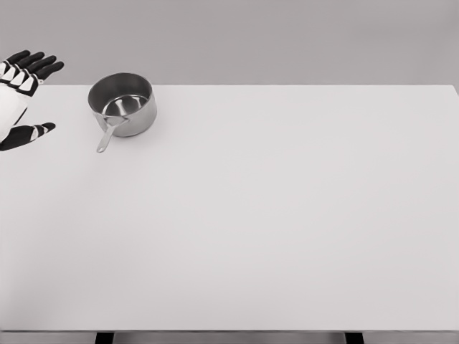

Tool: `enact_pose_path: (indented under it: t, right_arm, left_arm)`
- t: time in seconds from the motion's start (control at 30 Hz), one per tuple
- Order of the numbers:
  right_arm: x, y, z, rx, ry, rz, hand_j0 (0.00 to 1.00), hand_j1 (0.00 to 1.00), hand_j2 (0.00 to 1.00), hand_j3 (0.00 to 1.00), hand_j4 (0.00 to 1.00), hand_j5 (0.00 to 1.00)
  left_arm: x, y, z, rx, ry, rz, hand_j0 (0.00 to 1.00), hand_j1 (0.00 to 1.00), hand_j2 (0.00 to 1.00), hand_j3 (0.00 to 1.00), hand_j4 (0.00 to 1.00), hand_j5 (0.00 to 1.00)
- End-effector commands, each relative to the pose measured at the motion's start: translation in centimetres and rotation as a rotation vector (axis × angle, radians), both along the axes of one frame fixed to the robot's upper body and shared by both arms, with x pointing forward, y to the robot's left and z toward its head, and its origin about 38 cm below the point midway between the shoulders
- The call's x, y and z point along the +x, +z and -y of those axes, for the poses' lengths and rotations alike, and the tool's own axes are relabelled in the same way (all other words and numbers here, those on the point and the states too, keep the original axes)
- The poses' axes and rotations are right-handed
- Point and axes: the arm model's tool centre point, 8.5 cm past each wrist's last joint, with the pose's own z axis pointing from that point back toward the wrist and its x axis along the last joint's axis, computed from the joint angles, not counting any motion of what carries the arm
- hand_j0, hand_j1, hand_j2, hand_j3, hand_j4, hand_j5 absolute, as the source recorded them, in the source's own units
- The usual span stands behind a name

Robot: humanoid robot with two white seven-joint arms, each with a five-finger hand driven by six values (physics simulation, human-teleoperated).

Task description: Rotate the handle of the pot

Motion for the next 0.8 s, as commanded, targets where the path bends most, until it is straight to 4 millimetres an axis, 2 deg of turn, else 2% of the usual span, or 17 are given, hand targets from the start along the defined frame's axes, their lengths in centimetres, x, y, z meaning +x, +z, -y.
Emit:
enact_pose_path:
  t: [0.0,0.13,0.2,0.23,0.27,0.3,0.37,0.43,0.47,0.53,0.6,0.67,0.77]
  right_arm:
    - [0.0,0.0,0.0,-0.001,-0.001,-0.001,1.0,1.0,1.0,1.0,1.0,1.0]
    - [0.0,0.0,0.0,0.0,-0.003,0.0,1.0,1.0,1.0,1.0,1.0,1.0]
    - [0.0,0.0,0.0,0.0,0.001,-0.001,1.0,1.0,1.0,1.0,1.0,1.0]
    - [0.0,0.0,0.0,0.0,-0.001,-0.001,1.0,1.0,1.0,1.0,1.0,1.0]
    - [0.0,0.0,0.0,0.0,0.001,-0.001,1.0,1.0,1.0,1.0,1.0,1.0]
    - [0.0,0.0,0.0,0.001,0.001,0.0,1.0,1.0,1.0,1.0,1.0,1.0]
    - [0.0,0.0,0.0,0.0,0.001,-0.001,1.0,1.0,1.0,1.0,1.0,1.0]
    - [0.0,0.0,0.0,0.0,0.001,-0.001,1.0,1.0,1.0,1.0,1.0,1.0]
    - [0.0,0.0,0.0,0.0,0.001,-0.001,1.0,1.0,1.0,1.0,1.0,1.0]
    - [-0.1,0.0,0.0,0.0,0.0,-0.002,1.0,1.0,1.0,1.0,1.0,1.0]
    - [-0.1,0.0,0.0,0.0,0.0,-0.002,1.0,1.0,1.0,1.0,1.0,1.0]
    - [-0.1,0.0,0.0,-0.001,0.001,-0.001,1.0,1.0,1.0,1.0,1.0,1.0]
    - [0.0,0.0,0.0,0.0,0.001,-0.001,1.0,1.0,1.0,1.0,1.0,1.0]
  left_arm:
    - [0.0,-0.1,0.0,-0.006,-0.001,-0.001,1.0,1.0,1.0,1.0,1.0,1.0]
    - [0.1,-0.3,0.3,0.0,-0.005,-0.006,1.0,1.0,1.0,1.0,1.0,1.0]
    - [1.2,-0.9,0.9,0.034,-0.008,-0.024,1.0,1.0,1.0,1.0,1.0,1.0]
    - [2.5,-2.1,0.6,0.037,0.028,-0.06,1.0,1.0,1.0,1.0,1.0,1.0]
    - [4.4,-2.9,1.2,0.037,0.052,-0.076,1.0,1.0,1.0,1.0,1.0,1.0]
    - [6.8,-2.5,1.4,0.064,0.077,-0.081,1.0,1.0,1.0,1.0,1.0,1.0]
    - [10.1,-1.7,1.7,0.089,0.083,-0.106,1.0,1.0,1.0,1.0,1.0,1.0]
    - [12.0,0.5,3.8,0.117,0.037,-0.077,1.0,1.0,1.0,1.0,1.0,1.0]
    - [12.7,0.8,6.2,0.119,-0.01,-0.067,1.0,1.0,1.0,1.0,1.0,1.0]
    - [13.2,-0.5,12.1,0.137,-0.132,-0.088,1.0,1.0,1.0,1.0,1.0,1.0]
    - [13.2,-1.2,16.0,0.129,-0.206,-0.093,1.0,1.0,1.0,1.0,1.0,1.0]
    - [13.1,-1.6,18.2,0.13,-0.24,-0.093,1.0,1.0,1.0,1.0,1.0,1.0]
    - [13.1,-1.6,20.1,0.135,-0.271,-0.089,1.0,1.0,1.0,1.0,1.0,1.0]
